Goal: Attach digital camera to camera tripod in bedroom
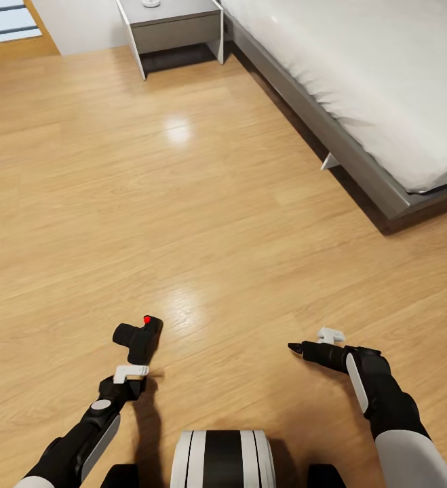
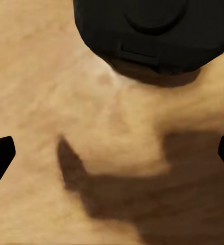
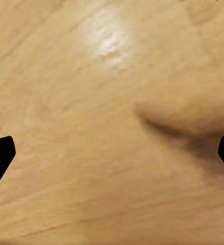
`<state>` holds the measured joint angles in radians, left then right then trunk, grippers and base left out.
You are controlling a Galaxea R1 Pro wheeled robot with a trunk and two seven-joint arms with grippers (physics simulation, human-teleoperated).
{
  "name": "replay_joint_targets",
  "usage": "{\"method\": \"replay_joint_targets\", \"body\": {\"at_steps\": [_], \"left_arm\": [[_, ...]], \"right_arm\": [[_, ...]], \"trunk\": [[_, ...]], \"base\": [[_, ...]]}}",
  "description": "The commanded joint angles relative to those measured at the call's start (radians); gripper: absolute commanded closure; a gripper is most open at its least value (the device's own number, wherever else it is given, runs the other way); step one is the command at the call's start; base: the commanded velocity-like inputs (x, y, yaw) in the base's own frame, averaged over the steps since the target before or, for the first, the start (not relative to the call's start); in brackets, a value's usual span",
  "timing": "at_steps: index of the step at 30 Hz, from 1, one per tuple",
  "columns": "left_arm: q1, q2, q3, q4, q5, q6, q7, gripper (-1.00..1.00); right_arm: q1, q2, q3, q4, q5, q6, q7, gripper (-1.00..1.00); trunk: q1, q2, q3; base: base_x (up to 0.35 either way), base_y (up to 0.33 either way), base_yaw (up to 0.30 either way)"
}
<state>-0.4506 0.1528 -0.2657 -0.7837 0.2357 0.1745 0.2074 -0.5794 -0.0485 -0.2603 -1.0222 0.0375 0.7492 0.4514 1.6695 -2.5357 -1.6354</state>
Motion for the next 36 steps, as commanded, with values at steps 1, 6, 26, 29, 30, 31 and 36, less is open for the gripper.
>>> {"method": "replay_joint_targets", "body": {"at_steps": [1, 6, 26, 29, 30, 31, 36], "left_arm": [[0.0, 0.002, -0.007, -0.002, 0.008, 0.001, 0.005, -1.0], [0.0, 0.002, -0.007, -0.001, 0.003, -0.011, -0.009, -1.0], [0.0, 0.007, -0.001, -0.002, -0.003, -0.065, -0.017, -1.0], [0.0, 0.009, -0.001, -0.006, -0.005, -0.066, -0.017, -1.0], [0.0, 0.008, -0.001, -0.006, -0.005, -0.066, -0.017, -1.0], [0.0, 0.007, -0.001, -0.007, -0.005, -0.066, -0.018, -1.0], [0.0, 0.003, -0.004, -0.013, -0.006, -0.065, -0.017, -1.0]], "right_arm": [[0.0, 0.0, -0.002, -0.001, 0.004, 0.004, 0.006, -1.0], [0.0, 0.0, -0.002, -0.001, 0.003, 0.004, 0.006, -1.0], [0.0, -0.001, -0.006, -0.001, 0.002, 0.005, 0.012, -1.0], [0.0, -0.001, -0.007, -0.001, 0.003, 0.006, 0.013, -1.0], [0.0, -0.002, -0.007, -0.001, 0.002, 0.006, 0.013, -1.0], [0.0, -0.002, -0.007, -0.001, 0.003, 0.006, 0.013, -1.0], [0.0, -0.002, -0.007, -0.001, 0.003, 0.006, 0.013, -1.0]], "trunk": [[0.0, 0.0, -0.001], [0.0, 0.0, -0.001], [0.0, 0.0, -0.001], [0.0, 0.0, -0.001], [0.0, 0.0, -0.001], [0.0, 0.0, -0.001], [0.0, 0.0, -0.001]], "base": [[0.0, 0.0, 0.0], [0.0, 0.0, 0.0], [0.0, 0.0, 0.0], [0.0, 0.0, 0.0], [0.0, 0.0, 0.0], [0.0, 0.0, 0.0], [0.003, 0.0, 0.0]]}}
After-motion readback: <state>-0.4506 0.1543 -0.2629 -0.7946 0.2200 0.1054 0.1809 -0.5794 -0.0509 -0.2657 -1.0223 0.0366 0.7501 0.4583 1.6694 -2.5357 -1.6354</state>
